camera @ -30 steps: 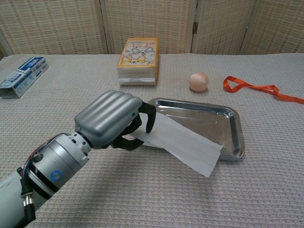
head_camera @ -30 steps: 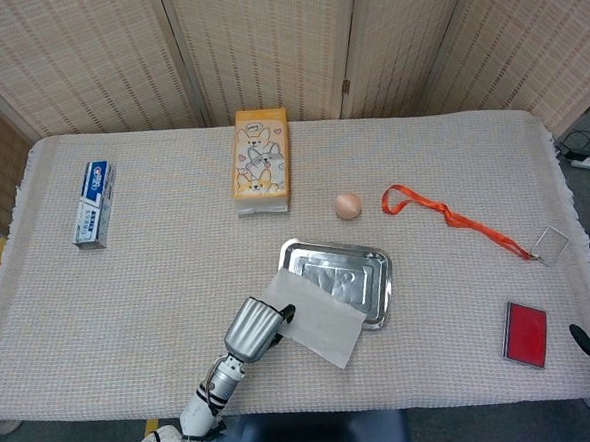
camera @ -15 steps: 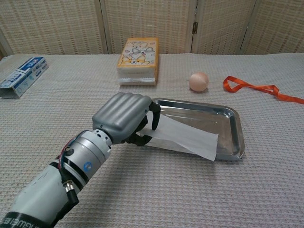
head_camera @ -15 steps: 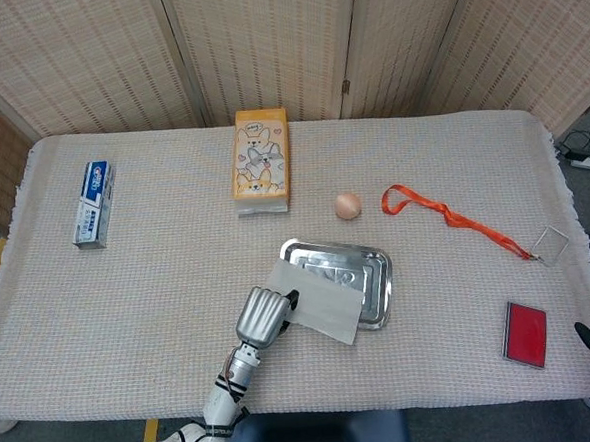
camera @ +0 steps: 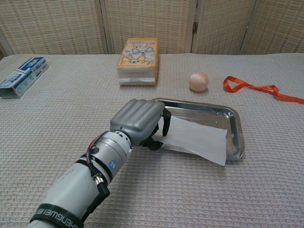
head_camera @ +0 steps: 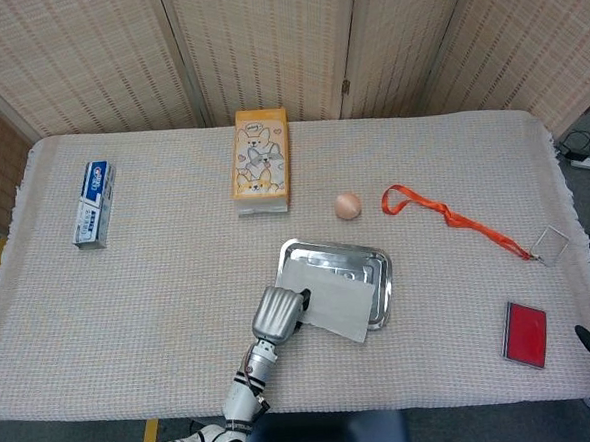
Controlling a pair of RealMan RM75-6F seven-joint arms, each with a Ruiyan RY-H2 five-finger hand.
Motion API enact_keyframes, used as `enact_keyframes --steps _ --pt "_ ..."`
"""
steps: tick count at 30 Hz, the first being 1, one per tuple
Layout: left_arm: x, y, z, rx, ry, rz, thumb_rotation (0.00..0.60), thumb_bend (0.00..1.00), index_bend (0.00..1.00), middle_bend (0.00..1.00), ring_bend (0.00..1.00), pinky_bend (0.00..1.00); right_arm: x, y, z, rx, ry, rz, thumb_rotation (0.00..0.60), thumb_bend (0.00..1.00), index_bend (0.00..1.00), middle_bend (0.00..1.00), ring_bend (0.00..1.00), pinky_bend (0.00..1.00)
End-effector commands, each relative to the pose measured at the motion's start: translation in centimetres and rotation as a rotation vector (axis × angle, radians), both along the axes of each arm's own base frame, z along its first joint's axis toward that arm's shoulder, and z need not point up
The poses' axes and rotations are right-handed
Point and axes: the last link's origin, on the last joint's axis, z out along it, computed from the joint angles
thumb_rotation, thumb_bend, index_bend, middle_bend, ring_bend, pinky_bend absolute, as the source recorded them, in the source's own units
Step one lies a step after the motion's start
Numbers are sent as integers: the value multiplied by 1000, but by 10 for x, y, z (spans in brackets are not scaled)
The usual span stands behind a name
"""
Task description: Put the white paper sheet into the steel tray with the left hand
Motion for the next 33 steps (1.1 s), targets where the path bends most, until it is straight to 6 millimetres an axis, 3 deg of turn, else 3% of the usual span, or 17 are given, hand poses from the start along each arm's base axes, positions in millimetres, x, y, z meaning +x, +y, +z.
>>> enact_keyframes --steps 1,6,9,18,29,33 --pt "5 -3 -2 -13 -6 -14 600 737 590 1000 1000 1000 -1 2 2 -7 -1 -4 600 310 0 0 0 0" --pt "10 -5 -9 -30 23 -33 600 684 294 1000 1000 1000 -1 4 5 -19 -9 -1 600 310 0 0 0 0" --pt "13 0 -13 -24 42 -33 600 658 227 1000 1000 1000 0 2 4 -9 -12 1 600 310 0 0 0 0" --pt "24 18 -8 27 22 -27 600 649 201 1000 1000 1000 -2 -2 3 7 -8 -8 600 310 0 0 0 0" --pt "26 11 0 28 68 -29 600 638 201 1000 1000 1000 -1 1 4 -2 -9 4 600 309 0 0 0 0" --pt "28 8 1 28 67 -41 600 559 176 1000 1000 1000 0 2 4 -2 -10 11 600 310 0 0 0 0"
